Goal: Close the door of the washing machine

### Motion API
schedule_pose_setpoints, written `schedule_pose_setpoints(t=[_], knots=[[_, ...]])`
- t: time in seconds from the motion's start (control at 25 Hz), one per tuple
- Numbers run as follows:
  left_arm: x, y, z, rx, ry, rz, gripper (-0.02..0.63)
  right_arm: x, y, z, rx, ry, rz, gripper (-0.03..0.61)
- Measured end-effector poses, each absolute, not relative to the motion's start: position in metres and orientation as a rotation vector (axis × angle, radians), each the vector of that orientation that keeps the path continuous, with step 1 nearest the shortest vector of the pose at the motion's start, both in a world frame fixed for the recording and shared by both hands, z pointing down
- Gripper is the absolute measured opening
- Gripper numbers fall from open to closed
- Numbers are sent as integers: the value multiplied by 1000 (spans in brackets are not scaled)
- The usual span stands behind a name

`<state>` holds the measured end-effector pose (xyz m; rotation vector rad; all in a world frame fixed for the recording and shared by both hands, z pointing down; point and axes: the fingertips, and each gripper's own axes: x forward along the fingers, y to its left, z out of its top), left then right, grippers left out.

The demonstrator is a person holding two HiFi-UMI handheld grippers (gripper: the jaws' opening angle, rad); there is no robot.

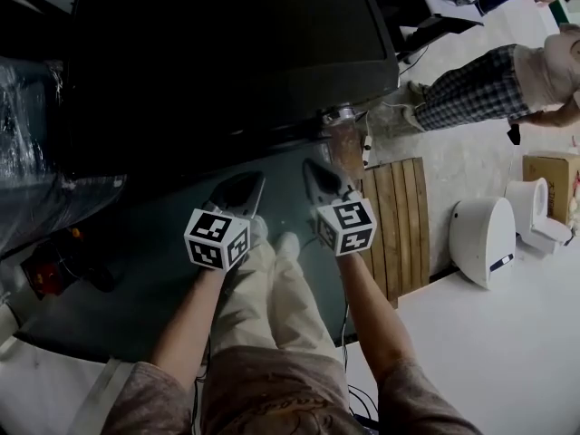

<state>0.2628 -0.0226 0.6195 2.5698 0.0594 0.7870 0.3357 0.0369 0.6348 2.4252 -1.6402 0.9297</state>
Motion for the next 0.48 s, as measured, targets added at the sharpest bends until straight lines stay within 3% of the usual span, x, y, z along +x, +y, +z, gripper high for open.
schedule_pose_setpoints(t=[0.48], knots=[[250, -5, 456, 2644, 165, 567, 2, 301, 57, 458, 2439, -1776, 685, 0]])
